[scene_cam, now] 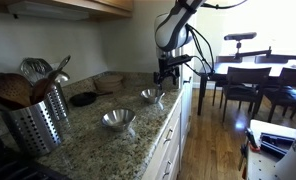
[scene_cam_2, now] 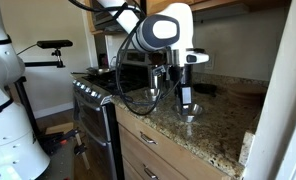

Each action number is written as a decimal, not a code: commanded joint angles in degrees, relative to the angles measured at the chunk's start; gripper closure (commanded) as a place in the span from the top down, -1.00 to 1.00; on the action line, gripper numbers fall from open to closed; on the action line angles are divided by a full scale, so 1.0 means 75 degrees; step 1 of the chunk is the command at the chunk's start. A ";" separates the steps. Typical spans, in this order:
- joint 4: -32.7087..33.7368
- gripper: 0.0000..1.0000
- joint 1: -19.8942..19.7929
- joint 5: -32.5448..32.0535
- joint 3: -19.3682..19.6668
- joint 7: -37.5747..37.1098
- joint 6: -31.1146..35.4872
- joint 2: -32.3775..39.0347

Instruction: Pour the contents in the bowl on the right into the bowl on the left

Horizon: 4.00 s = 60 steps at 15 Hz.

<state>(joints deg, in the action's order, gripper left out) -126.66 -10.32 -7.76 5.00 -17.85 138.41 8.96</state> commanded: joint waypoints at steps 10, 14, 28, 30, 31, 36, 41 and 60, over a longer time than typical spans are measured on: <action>0.1301 1.00 0.0101 0.0663 0.0327 0.0908 0.0042 0.1557; 0.1542 1.00 0.0070 0.0848 0.0366 0.1052 0.0040 0.1776; 0.1827 -0.81 0.0099 0.1027 0.0360 0.1099 -0.0008 0.1968; 0.1903 -0.89 0.0124 0.1057 0.0339 0.1174 -0.0032 0.1936; 0.1927 -0.84 0.0136 0.1046 0.0331 0.1215 -0.0049 0.1933; 0.1890 -0.82 0.0223 0.1085 0.0126 0.1588 -0.0127 0.1947; 0.1741 -0.83 0.0431 0.0996 -0.0087 0.1941 -0.0142 0.1723; 0.1637 -0.83 0.1028 0.0604 -0.0211 0.2325 -0.0352 0.1179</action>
<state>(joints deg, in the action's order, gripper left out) -112.25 -3.10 -2.10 3.28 -0.79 137.52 20.88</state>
